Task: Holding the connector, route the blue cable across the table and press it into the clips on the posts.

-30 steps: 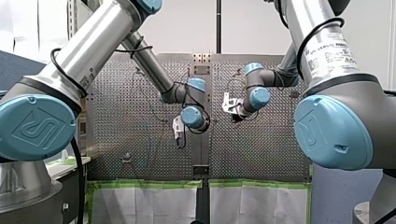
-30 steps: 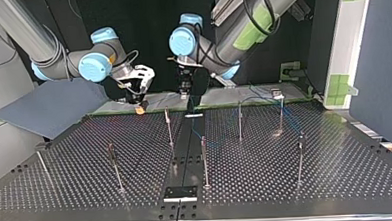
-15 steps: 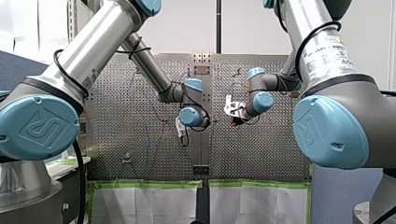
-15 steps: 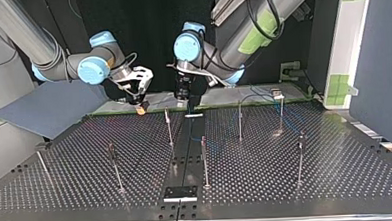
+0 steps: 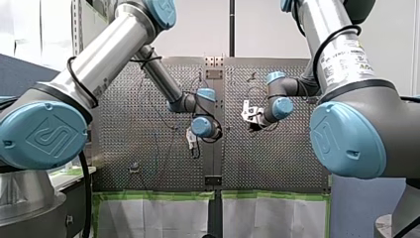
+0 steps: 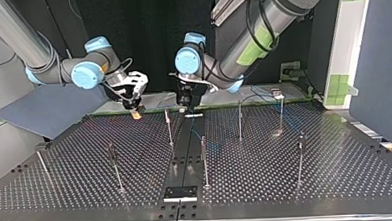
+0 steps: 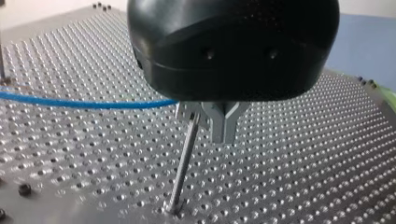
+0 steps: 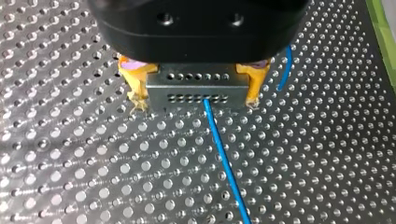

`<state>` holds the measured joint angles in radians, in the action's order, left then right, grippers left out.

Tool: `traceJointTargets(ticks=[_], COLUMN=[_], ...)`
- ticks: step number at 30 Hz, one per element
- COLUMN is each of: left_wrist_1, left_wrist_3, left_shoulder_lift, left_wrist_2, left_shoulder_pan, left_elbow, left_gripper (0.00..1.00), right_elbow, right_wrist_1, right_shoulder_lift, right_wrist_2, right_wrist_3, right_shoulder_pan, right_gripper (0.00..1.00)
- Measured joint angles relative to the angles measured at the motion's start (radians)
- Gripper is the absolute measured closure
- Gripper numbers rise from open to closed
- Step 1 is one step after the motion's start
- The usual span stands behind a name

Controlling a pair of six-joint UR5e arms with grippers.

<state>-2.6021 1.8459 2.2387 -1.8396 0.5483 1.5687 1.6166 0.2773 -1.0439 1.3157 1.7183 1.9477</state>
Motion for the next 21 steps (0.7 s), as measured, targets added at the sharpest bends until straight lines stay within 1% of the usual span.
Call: traceJointTargets(ticks=[5,7,10,13,17,21], left_wrist_1=[-0.004,-0.014,-0.039,-0.058,-0.085,-0.12], left_wrist_3=[0.001,0.002,0.002,0.0,-0.002,-0.009], left_shoulder_lift=[0.012,0.023,0.048,0.066,0.074,0.075], left_wrist_2=[0.003,0.013,0.033,0.043,0.047,0.047], left_shoulder_pan=[-0.006,-0.016,-0.038,-0.052,-0.064,-0.074], left_elbow=[-0.024,-0.036,-0.061,-0.093,-0.133,-0.174], left_gripper=[1.0,1.0,1.0,1.0,1.0,1.0], right_elbow=[-0.004,-0.009,-0.022,-0.037,-0.054,-0.067], right_wrist_1=[0.009,0.011,0.014,0.016,0.022,0.026], right_shoulder_lift=[0.014,0.022,0.03,0.034,0.037,0.041], right_wrist_2=[-0.01,-0.013,-0.023,-0.036,-0.047,-0.052], right_wrist_3=[0.003,0.004,0.007,0.014,0.023,0.028], right_shoulder_pan=[-0.014,-0.02,-0.03,-0.038,-0.047,-0.056], right_gripper=[1.0,1.0,1.0,1.0,1.0,1.0])
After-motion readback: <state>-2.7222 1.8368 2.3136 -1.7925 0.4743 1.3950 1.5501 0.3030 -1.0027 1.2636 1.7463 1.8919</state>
